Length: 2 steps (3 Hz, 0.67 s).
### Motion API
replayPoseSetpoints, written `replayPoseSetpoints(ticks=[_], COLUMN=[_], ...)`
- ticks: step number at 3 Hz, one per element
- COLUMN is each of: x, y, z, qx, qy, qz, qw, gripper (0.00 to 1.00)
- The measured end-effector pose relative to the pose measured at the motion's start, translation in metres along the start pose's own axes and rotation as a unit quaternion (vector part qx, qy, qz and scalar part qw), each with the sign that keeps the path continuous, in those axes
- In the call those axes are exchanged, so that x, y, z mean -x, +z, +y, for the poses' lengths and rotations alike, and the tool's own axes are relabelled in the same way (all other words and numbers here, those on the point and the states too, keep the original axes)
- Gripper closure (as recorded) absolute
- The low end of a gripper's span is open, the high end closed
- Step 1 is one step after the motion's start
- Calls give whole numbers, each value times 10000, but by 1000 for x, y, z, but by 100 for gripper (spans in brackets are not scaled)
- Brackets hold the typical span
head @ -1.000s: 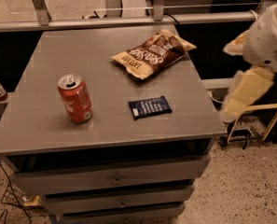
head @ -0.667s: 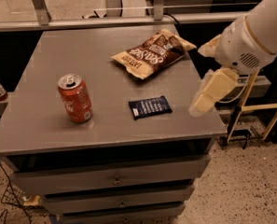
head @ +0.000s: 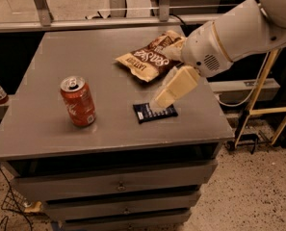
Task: Knock coke can over
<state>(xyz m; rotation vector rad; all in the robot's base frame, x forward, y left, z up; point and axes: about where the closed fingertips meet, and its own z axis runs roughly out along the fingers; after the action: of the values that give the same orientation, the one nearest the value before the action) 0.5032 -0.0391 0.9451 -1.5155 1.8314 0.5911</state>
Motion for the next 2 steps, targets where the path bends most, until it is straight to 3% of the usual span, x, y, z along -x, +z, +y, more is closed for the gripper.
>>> replayPoseSetpoints(ticks=[1, 2], x=[0, 2], y=[0, 23], z=[0, 2], qx=[-2, 145], qy=[0, -21], qz=[5, -162], qw=[10000, 9998], gripper=[0, 0])
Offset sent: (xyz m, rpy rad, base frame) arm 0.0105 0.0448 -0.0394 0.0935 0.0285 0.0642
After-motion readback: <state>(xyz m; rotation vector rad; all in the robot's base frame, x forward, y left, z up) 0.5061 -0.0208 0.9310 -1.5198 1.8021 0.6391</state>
